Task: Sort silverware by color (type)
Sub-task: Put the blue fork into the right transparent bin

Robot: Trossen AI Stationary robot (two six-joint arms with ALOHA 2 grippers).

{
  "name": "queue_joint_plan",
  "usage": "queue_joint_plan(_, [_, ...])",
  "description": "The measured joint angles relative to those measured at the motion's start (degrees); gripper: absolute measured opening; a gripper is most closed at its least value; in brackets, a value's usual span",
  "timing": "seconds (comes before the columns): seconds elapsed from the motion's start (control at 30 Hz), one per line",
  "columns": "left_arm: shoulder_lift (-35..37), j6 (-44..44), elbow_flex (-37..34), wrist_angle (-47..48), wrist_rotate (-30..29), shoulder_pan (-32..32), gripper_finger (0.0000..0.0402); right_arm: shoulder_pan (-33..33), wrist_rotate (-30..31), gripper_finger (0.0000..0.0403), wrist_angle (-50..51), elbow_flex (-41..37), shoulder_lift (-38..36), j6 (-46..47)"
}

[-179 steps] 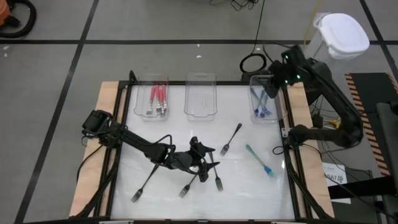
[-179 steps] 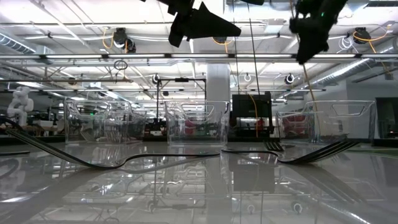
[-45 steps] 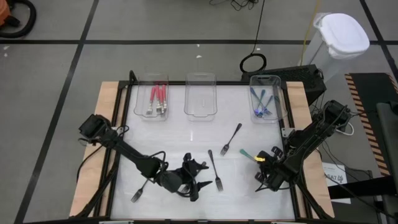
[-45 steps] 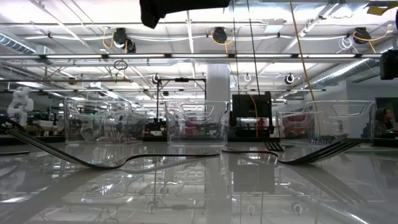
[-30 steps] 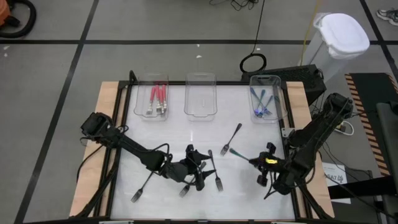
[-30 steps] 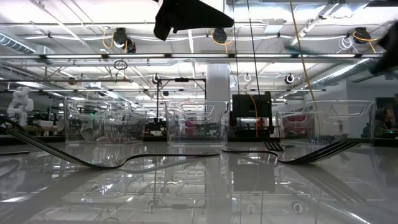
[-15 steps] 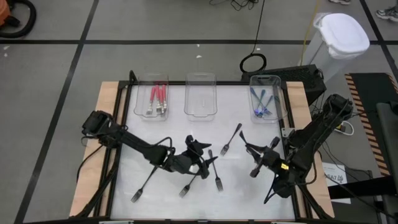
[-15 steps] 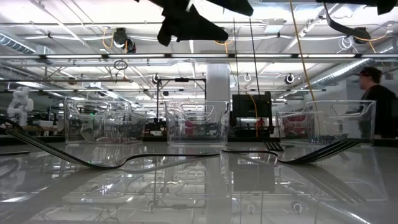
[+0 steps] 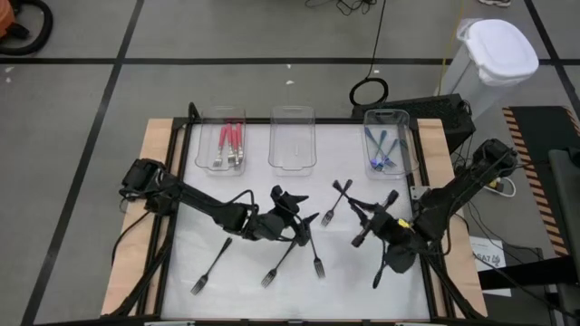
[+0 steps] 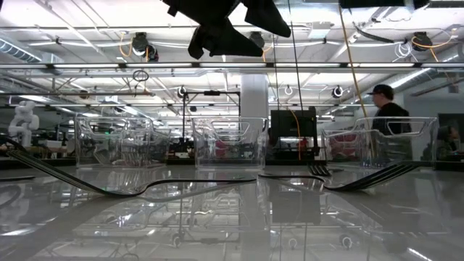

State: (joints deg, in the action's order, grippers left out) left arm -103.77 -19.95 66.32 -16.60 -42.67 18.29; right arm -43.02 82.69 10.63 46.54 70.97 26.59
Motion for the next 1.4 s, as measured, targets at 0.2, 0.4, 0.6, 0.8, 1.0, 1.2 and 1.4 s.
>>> queue_joint_plan(0.2, [0.0, 2.76, 0.0, -1.06, 0.41, -1.44, 0.0285, 6.16, -7.38, 0.0011, -12.96, 0.46, 0.0, -16.94])
queue_joint_plan(0.4, [0.0, 4.4, 0.0, -2.0, 0.48, -3.0, 0.0285, 11.94, -14.73, 0.0011, -24.87, 0.48, -0.01, -28.74])
queue_joint_plan(0.6, [0.0, 3.96, 0.0, -7.61, 0.55, -4.44, 0.0285, 17.28, -23.64, 0.0011, -37.37, 0.48, 0.19, -37.67])
queue_joint_plan(0.8, [0.0, 4.4, 0.0, -10.93, 0.16, -4.77, 0.0285, 21.58, -32.64, 0.0011, -50.12, 0.48, 2.21, -45.05])
queue_joint_plan(1.0, [0.0, 8.84, 0.0, -15.21, -3.18, -3.1, 0.0285, 24.01, -33.25, 0.0011, -53.66, 0.48, 4.29, -48.55])
queue_joint_plan(1.2, [0.0, 11.53, 0.0, -17.83, -10.67, -1.3, 0.0285, 25.52, -34.85, 0.0011, -54.07, 0.46, 4.67, -48.73])
queue_joint_plan(1.4, [0.0, 9.96, 0.0, -22.52, -13.14, -1.27, 0.0285, 26.64, -41.55, 0.0011, -55.12, 0.46, 4.65, -46.51])
